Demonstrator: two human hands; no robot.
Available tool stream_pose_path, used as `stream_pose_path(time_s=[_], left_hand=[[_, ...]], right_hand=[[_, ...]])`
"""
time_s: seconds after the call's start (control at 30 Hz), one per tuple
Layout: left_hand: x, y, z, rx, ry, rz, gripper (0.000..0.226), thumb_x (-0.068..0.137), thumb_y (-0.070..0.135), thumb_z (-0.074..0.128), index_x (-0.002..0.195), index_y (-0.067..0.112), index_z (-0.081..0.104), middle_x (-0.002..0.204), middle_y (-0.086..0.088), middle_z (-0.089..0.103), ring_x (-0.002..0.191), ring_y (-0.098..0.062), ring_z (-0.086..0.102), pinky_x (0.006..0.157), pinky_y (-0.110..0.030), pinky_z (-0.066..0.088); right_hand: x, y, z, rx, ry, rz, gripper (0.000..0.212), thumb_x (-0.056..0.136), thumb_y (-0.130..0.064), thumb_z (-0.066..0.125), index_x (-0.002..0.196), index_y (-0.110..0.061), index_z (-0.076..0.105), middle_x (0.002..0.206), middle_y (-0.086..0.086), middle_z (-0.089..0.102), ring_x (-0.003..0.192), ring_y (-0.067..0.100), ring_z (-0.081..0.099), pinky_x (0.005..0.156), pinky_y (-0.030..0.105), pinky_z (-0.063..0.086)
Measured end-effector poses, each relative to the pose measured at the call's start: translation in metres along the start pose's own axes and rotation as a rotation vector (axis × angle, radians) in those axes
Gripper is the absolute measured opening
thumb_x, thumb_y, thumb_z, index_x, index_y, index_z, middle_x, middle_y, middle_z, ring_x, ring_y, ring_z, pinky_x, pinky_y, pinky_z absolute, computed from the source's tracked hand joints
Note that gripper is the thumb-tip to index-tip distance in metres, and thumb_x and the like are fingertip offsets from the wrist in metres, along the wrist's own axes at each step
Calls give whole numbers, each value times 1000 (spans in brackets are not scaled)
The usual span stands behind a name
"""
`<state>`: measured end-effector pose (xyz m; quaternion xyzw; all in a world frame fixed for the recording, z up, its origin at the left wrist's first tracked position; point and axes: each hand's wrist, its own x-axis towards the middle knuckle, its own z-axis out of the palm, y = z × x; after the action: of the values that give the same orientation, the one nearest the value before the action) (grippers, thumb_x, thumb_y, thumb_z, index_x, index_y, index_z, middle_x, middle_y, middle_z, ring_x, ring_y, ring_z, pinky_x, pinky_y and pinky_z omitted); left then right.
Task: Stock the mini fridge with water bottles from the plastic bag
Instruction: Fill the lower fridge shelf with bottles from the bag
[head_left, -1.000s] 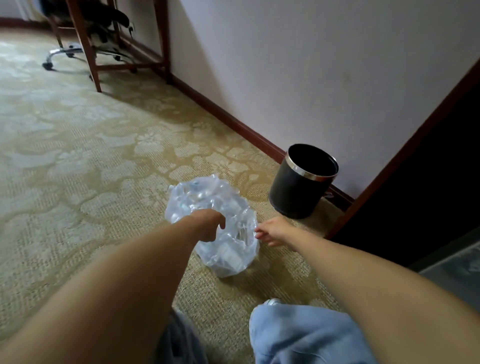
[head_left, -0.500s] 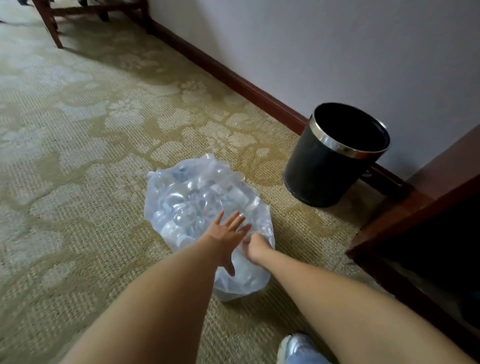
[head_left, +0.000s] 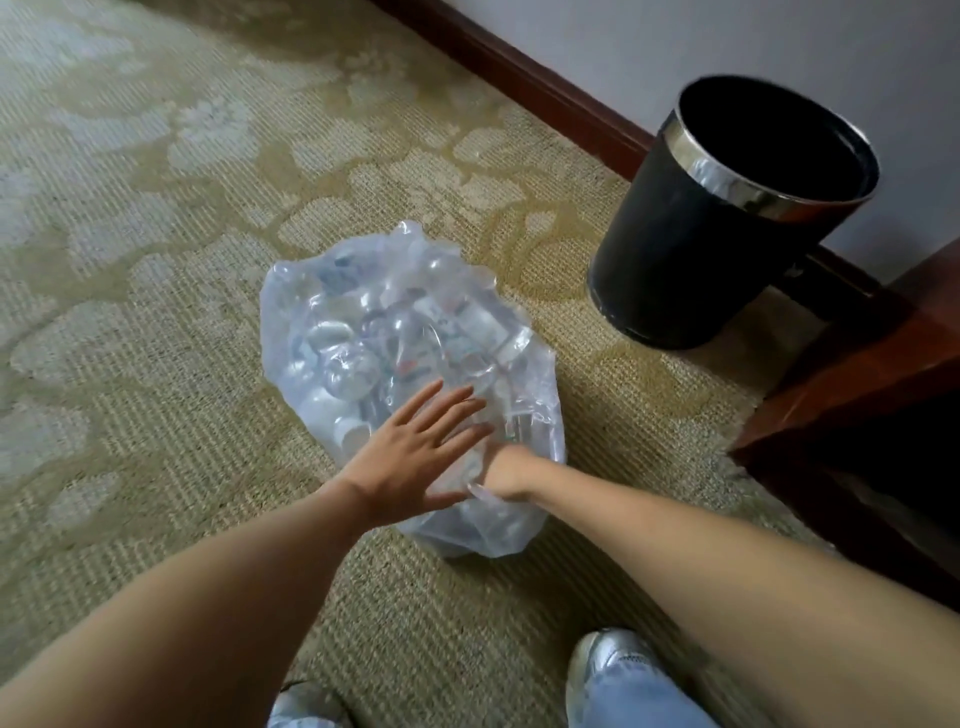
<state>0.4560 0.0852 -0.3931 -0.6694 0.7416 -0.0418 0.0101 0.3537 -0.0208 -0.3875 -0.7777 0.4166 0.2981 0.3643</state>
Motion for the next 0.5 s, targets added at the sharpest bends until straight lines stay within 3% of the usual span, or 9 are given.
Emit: stream_pose_path(time_s=[0.1,0.27,0.37,0.5], left_hand=[[-30,19,15,-41,66,-61,81,84,55,50,150,19,21,157,-12,18,147,-27,12,118,-45,13],[-35,24,13,-87,30,-76,83,83,53,49,152,19,18,159,-10,15,147,-27,8,118,-45,12],[-35,23,15,-122,30,-70,83,83,59,47,151,19,23,158,-10,15,147,-27,7,118,-45,10],[-34,26,18,-168,36,-80,78,83,62,45,148,19,32,158,-9,17,148,-26,6,119,-45,9]], right_hand=[[-10,5,-9,-39,-73,72,44,99,-25,45,131,5,48,134,23,51,120,34,52,98,36,40],[-12,11,-7,-257,-468,260,52,102,-24,39,142,8,27,140,26,44,125,34,52,105,37,43],[-9,10,-2,-241,-353,205,59,101,-30,41,147,3,20,144,21,40,126,33,48,105,37,41],[-6,16,-2,-309,-221,58,54,99,-31,46,139,4,38,138,19,47,122,32,50,105,36,40]])
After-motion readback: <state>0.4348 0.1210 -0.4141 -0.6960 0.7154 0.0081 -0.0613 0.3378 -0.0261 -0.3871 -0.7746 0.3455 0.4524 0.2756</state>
